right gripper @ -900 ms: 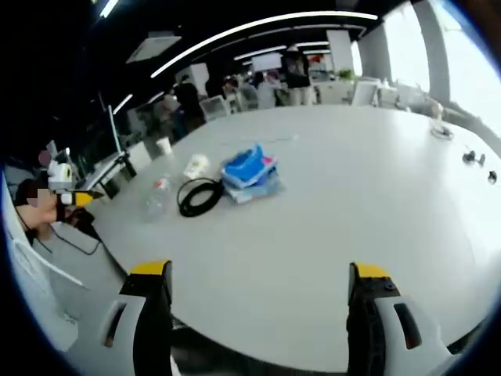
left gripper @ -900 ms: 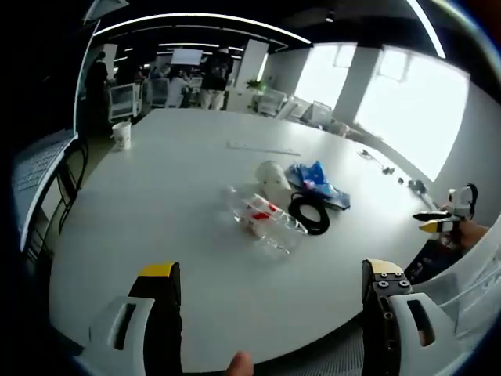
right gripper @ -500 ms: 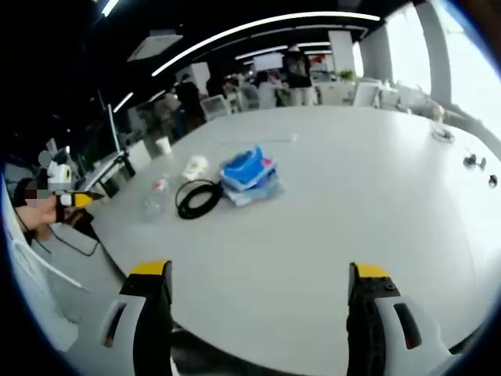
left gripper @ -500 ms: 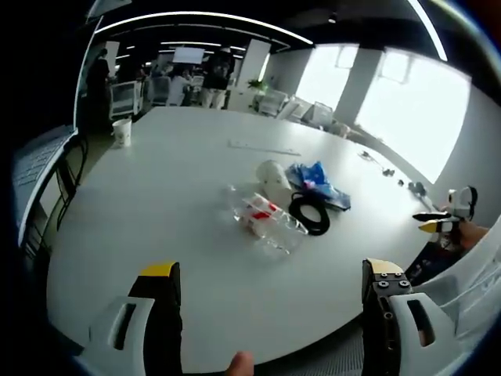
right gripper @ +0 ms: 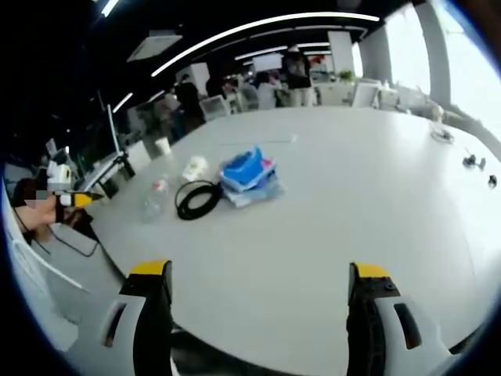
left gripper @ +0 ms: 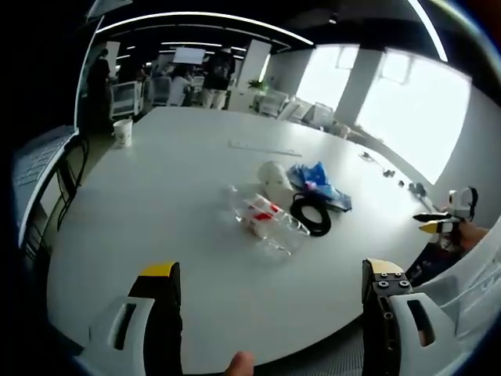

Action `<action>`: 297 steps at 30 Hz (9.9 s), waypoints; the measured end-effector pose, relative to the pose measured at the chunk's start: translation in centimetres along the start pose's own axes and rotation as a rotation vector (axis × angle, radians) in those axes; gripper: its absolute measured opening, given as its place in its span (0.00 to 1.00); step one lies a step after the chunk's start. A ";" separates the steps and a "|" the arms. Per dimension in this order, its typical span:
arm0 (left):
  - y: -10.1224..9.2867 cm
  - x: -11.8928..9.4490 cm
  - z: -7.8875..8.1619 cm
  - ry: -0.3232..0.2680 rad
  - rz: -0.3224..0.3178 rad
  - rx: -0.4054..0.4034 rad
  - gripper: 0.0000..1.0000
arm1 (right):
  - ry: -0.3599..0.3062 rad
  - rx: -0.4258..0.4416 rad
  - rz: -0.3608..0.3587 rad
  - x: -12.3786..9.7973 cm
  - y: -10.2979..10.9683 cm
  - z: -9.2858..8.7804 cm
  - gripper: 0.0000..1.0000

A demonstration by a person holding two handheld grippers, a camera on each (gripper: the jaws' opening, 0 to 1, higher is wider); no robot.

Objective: Arrange the tabletop items into an orderly group along one side of the table until the central work area is clear of visible clutter.

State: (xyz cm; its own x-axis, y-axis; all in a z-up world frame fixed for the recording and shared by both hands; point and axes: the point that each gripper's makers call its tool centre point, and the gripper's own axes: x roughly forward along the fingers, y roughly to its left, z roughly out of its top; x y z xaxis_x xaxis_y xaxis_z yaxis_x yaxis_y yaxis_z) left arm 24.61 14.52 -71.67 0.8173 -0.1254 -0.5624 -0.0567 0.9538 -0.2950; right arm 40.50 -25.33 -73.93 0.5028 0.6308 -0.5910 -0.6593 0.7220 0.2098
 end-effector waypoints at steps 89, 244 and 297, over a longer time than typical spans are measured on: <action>0.0 3.1 0.3 0.020 -0.027 -0.040 0.91 | 0.038 -0.037 0.063 4.3 1.7 0.9 0.88; -0.7 18.1 -0.6 0.141 0.248 -0.241 0.84 | 0.065 0.130 0.345 14.0 11.8 6.6 0.75; -0.8 16.8 -0.6 0.117 0.307 -0.245 0.35 | 0.063 0.156 0.371 14.9 12.9 6.5 0.74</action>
State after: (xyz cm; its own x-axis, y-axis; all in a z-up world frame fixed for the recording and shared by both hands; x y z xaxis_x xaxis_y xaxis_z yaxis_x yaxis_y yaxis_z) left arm 38.04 11.47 -81.34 0.6709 0.1114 -0.7332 -0.4346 0.8601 -0.2670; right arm 43.13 -4.82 -74.98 0.2081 0.8414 -0.4987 -0.6945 0.4862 0.5304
